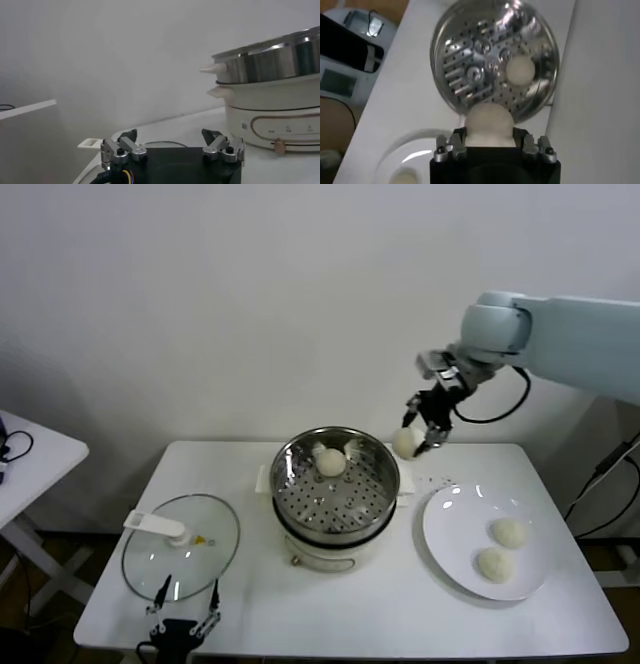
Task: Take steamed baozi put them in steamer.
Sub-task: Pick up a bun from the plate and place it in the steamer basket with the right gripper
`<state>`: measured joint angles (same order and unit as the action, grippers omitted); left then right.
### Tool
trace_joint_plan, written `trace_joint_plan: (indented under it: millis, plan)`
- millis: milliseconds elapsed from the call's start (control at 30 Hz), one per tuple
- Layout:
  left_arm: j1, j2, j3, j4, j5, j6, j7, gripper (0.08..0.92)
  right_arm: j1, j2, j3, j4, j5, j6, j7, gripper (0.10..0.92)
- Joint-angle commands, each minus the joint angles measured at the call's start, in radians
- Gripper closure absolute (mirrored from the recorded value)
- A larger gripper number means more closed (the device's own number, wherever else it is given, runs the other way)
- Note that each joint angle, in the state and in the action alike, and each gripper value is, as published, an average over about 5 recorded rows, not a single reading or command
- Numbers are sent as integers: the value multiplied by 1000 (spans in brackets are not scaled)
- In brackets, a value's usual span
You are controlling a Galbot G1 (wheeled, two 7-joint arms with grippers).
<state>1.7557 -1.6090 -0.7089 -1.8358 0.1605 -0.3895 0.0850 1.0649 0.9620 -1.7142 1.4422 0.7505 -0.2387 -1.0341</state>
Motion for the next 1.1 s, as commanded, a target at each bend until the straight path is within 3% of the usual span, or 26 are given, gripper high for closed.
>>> trace_joint_plan:
  millis: [33, 467, 1100]
  plan:
    - [0, -7, 3, 3, 4, -1, 0, 177, -76, 176, 120, 23, 57, -90, 55, 397]
    - [-3, -7, 7, 21, 16, -7, -3, 177, -295, 373, 151, -171, -50, -112, 128, 397]
    - [-7, -4, 7, 38, 24, -19, -9, 177, -464, 432, 177, -301, -152, -116, 178, 397]
